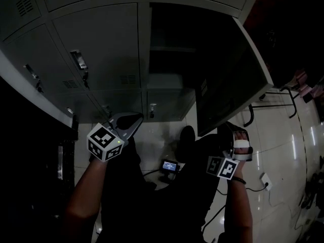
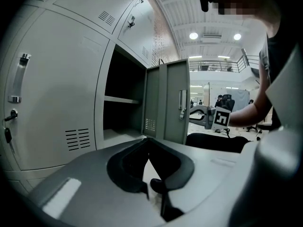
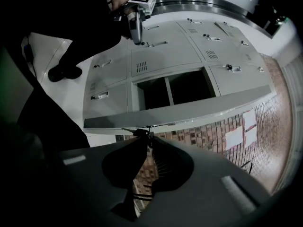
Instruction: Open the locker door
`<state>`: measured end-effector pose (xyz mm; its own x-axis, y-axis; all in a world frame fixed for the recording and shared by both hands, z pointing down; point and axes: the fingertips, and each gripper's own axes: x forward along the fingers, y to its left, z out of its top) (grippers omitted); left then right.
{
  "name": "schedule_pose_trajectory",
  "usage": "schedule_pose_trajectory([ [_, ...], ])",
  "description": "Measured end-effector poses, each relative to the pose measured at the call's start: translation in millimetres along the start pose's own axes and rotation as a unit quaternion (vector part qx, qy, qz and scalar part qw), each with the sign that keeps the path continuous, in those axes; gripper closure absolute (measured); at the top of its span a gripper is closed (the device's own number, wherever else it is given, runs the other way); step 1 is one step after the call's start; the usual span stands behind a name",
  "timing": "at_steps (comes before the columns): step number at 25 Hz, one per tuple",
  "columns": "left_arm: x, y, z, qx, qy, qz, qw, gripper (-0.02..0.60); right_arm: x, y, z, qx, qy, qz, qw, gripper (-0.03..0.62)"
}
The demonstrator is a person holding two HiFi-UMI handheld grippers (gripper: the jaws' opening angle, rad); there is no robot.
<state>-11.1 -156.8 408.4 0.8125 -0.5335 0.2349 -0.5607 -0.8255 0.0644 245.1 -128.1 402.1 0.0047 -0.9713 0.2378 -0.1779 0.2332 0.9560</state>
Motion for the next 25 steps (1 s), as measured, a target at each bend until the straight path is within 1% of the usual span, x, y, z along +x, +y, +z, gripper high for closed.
schedule_pose_trajectory([
  [2,1.9,-0.9,-0.3,0.001,0.002,0.0,1.0,0.569,-4.1,-3.6,-2.6,0.03,-0.002,0.0,1.0,0.554],
  [4,2.6,-1.3,-0.6,0.002,0.003,0.0,1.0,0.569,-11.1,-7.3,-3.9,0.076,-0.006,0.003,0.997,0.545],
  [6,2.2,-1.3,-0.6,0.002,0.003,0.0,1.0,0.569,-19.2,-11.8,-3.3,0.144,-0.016,0.012,0.989,0.548],
  [7,1.9,-1.3,-0.5,0.001,0.003,0.0,1.0,0.569,-23.7,-14.9,-2.1,0.185,-0.025,0.018,0.982,0.549],
  [8,1.8,-1.4,-0.3,0.002,0.003,0.0,1.0,0.569,-28.2,-18.0,0.2,0.229,-0.039,0.025,0.972,0.553],
  [9,1.9,-1.6,-0.1,0.002,0.003,-0.001,1.0,0.569,-32.9,-20.5,4.2,0.277,-0.058,0.036,0.959,0.559],
  [10,2.1,-1.8,0.2,0.003,0.003,-0.001,1.0,0.569,-37.5,-21.6,10.0,0.324,-0.081,0.053,0.941,0.578],
  [11,2.3,-2.2,0.5,0.004,0.003,-0.002,1.0,0.569,-41.7,-21.0,17.6,0.368,-0.104,0.074,0.921,0.591],
  [12,2.2,-2.7,0.9,0.004,0.002,-0.004,1.0,0.569,-45.1,-19.7,27.2,0.407,-0.128,0.098,0.899,0.591],
  [14,1.9,-4.6,1.5,0.004,0.001,-0.009,1.0,0.569,-47.1,-17.5,48.1,0.466,-0.171,0.141,0.857,0.591],
  [15,1.9,-6.3,1.4,0.003,0.001,-0.012,0.9999,0.569,-45.4,-16.2,57.1,0.486,-0.187,0.159,0.838,0.591],
  [16,2.1,-8.7,0.9,0.003,0.002,-0.015,0.9999,0.569,-42.4,-14.6,64.8,0.503,-0.2,0.177,0.822,0.592],
  [17,2.5,-11.5,0.1,0.004,0.004,-0.018,0.9998,0.569,-38.7,-12.5,72.0,0.514,-0.209,0.192,0.81,0.591],
  [18,2.9,-14.2,-0.7,0.005,0.006,-0.021,0.9998,0.569,-35.0,-9.8,78.9,0.519,-0.216,0.207,0.801,0.592],
  [19,3.3,-16.7,-1.4,0.007,0.008,-0.024,0.9997,0.569,-31.6,-6.3,85.7,0.519,-0.222,0.22,0.796,0.592],
  [23,1.9,-21.5,-3.9,0.016,0.017,-0.028,0.9993,0.569,-23.9,17.0,105.9,0.508,-0.231,0.274,0.783,0.592],
  [25,0.1,-19.7,-3.2,0.012,0.014,-0.027,0.9995,0.569,-22.3,23.2,112.2,0.505,-0.232,0.295,0.777,0.591],
])
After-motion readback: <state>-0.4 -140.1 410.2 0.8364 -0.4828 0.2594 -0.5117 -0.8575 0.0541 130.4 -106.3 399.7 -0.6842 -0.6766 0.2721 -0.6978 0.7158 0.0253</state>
